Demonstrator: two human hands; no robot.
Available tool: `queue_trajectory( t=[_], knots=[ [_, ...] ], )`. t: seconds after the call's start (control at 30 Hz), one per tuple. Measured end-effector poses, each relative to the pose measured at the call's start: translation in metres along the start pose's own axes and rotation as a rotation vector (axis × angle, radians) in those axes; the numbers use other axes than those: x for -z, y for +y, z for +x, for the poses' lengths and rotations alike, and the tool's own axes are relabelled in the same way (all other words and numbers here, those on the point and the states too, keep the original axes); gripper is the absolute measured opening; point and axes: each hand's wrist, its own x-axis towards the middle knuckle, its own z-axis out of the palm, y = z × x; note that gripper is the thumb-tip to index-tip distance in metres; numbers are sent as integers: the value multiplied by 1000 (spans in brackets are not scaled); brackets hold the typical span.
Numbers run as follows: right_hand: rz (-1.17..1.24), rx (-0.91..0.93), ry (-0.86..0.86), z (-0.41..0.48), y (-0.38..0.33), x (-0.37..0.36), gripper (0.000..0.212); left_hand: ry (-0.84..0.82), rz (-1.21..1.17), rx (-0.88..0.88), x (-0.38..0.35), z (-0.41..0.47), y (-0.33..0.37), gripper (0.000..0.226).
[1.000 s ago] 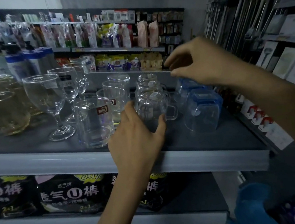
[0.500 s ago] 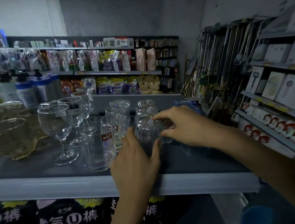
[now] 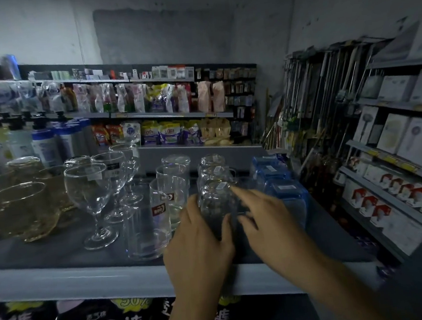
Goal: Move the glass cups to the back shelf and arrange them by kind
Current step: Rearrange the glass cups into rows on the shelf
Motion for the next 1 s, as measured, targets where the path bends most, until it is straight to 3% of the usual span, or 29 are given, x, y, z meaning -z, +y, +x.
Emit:
queue_trajectory(
  t=[0.17,0.37,1.0],
  knots=[
    [170,-119,115,-26,9,-20,58,17,-21,-7,1,-1,1,77],
    [350,-208,69,-29,10,-34,68,31,-43,-31,-2,-1,0,72],
    [380,-192,40,-30,11,-44,69,34,-49,-1,2,-2,1,67]
  ],
)
